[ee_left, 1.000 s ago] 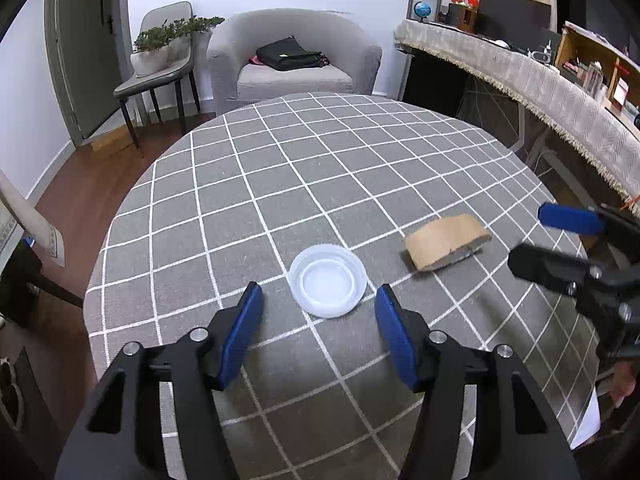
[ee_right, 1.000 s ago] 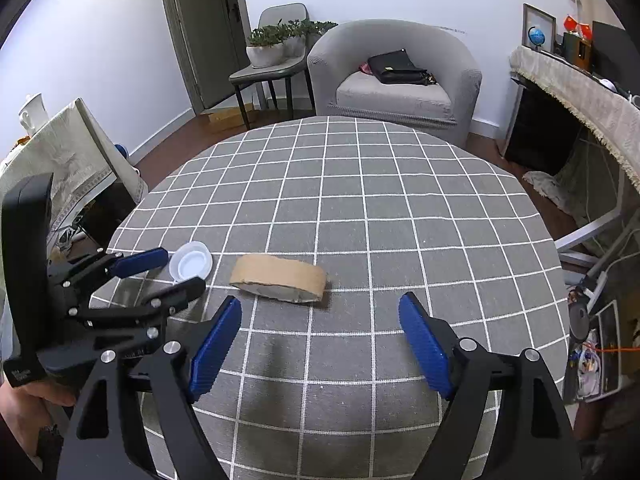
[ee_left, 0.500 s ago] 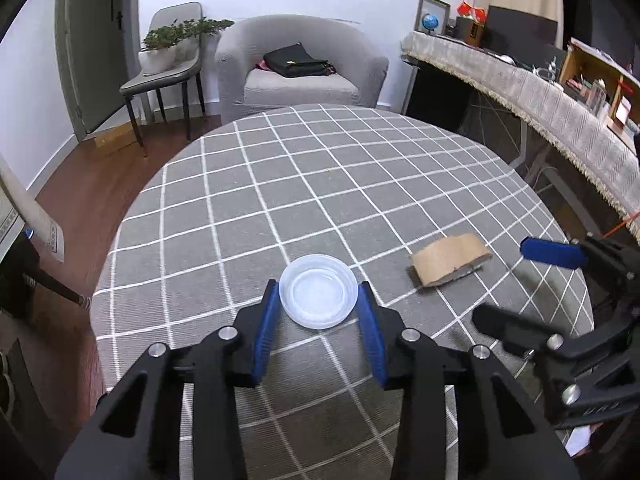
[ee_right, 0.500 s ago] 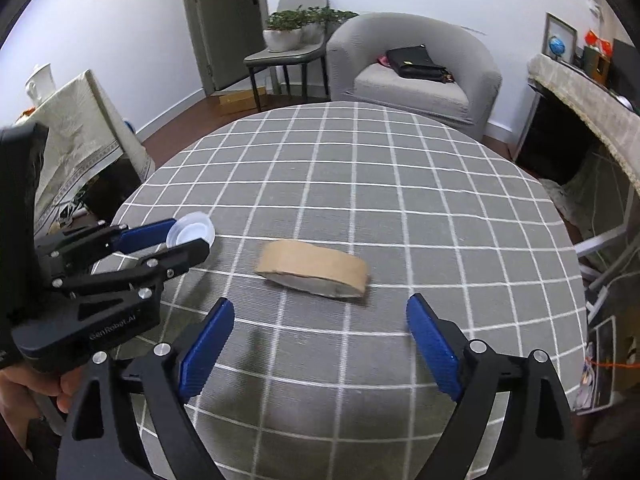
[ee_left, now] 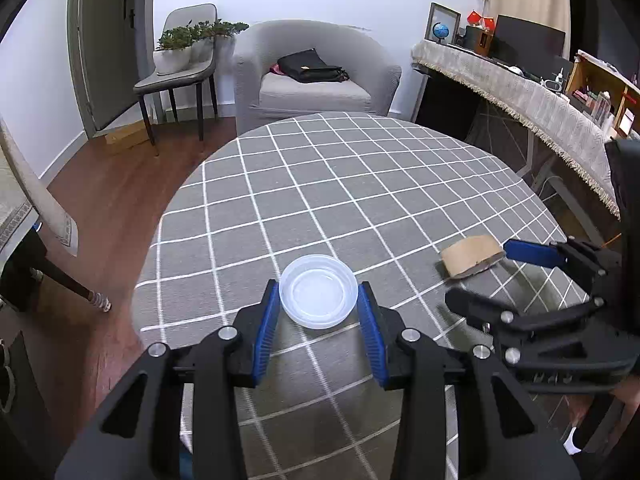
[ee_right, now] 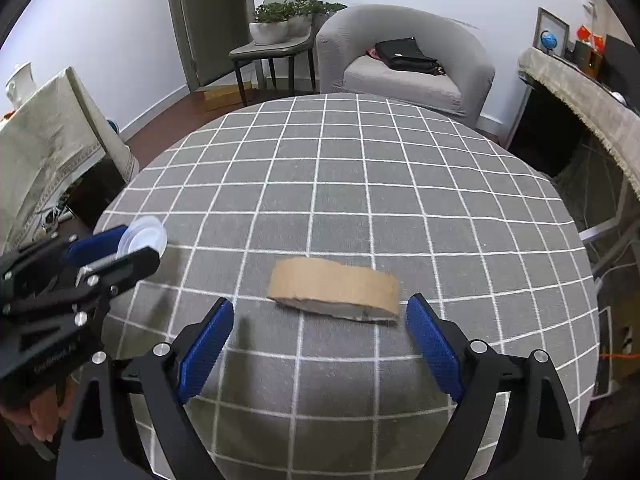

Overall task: Collect trash
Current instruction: 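Grasp the clear plastic lid with the left tool while the right tool grasps the cardboard strip, then carry the lid and cardboard strip over the teal bin with both tools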

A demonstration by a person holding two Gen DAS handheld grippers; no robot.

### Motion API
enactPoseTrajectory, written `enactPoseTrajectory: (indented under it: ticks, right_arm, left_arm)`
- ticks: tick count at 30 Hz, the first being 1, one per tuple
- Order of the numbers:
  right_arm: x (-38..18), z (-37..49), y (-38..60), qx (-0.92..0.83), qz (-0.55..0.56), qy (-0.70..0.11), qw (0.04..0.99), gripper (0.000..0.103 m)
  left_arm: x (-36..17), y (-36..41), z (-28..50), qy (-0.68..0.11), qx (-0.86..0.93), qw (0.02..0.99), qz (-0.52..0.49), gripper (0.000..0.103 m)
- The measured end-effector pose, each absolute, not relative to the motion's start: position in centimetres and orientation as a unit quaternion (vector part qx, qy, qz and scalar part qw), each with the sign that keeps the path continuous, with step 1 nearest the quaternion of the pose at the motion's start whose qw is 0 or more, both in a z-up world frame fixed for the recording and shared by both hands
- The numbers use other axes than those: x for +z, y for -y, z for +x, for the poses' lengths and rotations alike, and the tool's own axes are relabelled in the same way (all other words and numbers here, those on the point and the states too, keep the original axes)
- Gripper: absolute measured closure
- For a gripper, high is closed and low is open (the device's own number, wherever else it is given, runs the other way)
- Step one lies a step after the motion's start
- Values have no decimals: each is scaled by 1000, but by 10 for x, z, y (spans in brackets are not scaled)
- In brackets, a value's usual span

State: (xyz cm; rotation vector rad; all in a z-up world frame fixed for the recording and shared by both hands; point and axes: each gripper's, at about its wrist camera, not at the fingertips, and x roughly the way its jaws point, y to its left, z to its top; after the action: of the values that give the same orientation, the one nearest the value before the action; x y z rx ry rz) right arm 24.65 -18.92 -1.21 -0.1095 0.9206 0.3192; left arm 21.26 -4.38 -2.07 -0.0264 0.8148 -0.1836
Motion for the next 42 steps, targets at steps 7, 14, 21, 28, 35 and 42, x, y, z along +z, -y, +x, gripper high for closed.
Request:
enactPoseTrajectory:
  ticks: [7, 14, 21, 28, 35, 42]
  right_arm:
    - [-17, 252, 180, 136, -65, -445, 883, 21]
    - [-16, 254, 169, 137, -79, -444, 882, 36]
    - [-9, 253, 149, 157, -77, -437, 882, 36]
    - [5, 248, 118, 192, -81, -426, 881, 36]
    - [14, 237, 83, 228, -91, -415, 876, 36]
    - [15, 222, 56, 260, -91, -412, 869, 36]
  left_arm:
    - [-19, 25, 207, -394, -85, 915, -20, 61]
    - [-16, 6, 200, -390, -83, 917, -25, 61]
    - [-18, -19, 191, -392, -71, 916, -39, 61]
    - [-20, -50, 177, -395, -53, 916, -54, 61]
    - [-24, -93, 162, -400, -24, 913, -81, 61]
    - [-41, -122, 150, -422, 1, 903, -80, 61]
